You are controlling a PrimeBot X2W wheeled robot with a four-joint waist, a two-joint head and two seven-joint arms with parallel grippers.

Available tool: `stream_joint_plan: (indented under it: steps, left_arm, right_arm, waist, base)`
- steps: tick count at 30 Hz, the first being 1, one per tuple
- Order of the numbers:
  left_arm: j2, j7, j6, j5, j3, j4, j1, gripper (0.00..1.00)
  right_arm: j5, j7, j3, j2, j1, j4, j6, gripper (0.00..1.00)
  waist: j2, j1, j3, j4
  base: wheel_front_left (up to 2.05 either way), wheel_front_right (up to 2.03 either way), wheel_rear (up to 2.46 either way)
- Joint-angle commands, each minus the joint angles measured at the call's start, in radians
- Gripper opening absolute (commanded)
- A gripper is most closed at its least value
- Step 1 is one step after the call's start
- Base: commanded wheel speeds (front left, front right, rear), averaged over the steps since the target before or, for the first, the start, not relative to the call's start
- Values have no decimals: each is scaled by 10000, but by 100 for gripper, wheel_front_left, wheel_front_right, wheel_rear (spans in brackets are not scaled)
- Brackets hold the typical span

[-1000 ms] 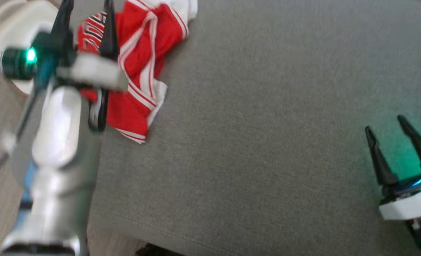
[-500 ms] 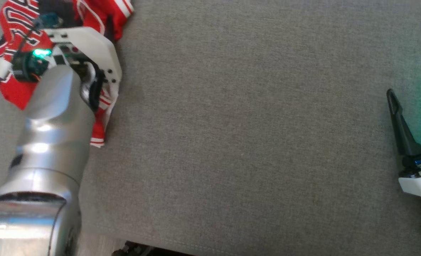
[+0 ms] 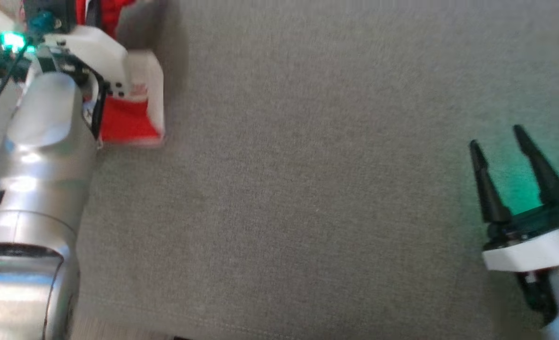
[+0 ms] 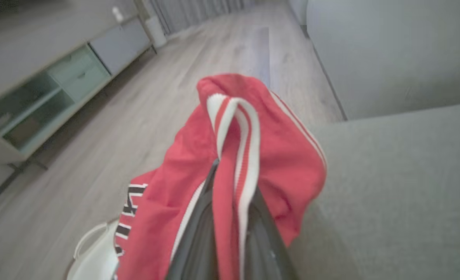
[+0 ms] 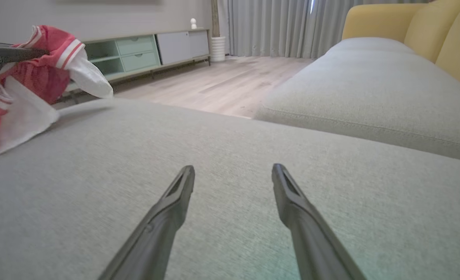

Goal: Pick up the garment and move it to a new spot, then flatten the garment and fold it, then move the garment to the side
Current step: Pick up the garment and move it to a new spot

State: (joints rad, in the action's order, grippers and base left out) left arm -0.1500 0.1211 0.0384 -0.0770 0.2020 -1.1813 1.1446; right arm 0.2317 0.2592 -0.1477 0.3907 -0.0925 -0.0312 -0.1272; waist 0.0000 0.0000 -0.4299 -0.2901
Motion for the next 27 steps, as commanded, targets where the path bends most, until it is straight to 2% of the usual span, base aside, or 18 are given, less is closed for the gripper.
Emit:
stream_joint_plan:
  steps: [1, 8, 13, 17, 18, 22, 27]
  left_arm:
    - [-633, 342, 92, 134, -3, 459, 604, 0]
    - [-697, 837, 606, 252, 512, 1057, 802, 0]
    - [-604, 833, 829, 125, 904, 1729, 472, 0]
    - [-152, 689, 905, -220, 1397, 2507, -126, 0]
    - [-152, 689, 905, -220, 1397, 2507, -126, 0]
    - [201, 565, 917, -639, 2279, 3293, -1038, 0]
    - [294, 860, 920, -966, 3447, 3865, -2462, 0]
  right_arm:
    - [127, 26, -257, -157, 36, 144, -35, 100]
    - [264, 26, -522, -1220, 506, -329, -35, 100]
    - [301, 26, -360, -1738, 1004, -310, -35, 100]
    - [319, 26, -210, -1964, 1407, -249, -35, 100]
    - [319, 26, -210, -1964, 1407, -249, -35, 100]
    - [316, 26, -235, -2082, 1690, -211, -35, 100]
    - [250, 26, -496, -2125, 1527, -147, -35, 100]
  waist:
    - [0, 0, 1173, 345]
    - [0, 0, 3404, 1448]
    - [0, 0, 4306, 2485]
    - [0, 0, 4505, 3289]
    - [0, 0, 4505, 3289]
    - [0, 0, 4458, 4027]
    - [0, 0, 3990, 4877]
  base:
    - [0, 0, 0]
    - [0, 0, 0]
    - [0, 0, 0]
    - [0, 0, 0]
    - [0, 0, 0]
    - [0, 0, 0]
    - [0, 0, 0]
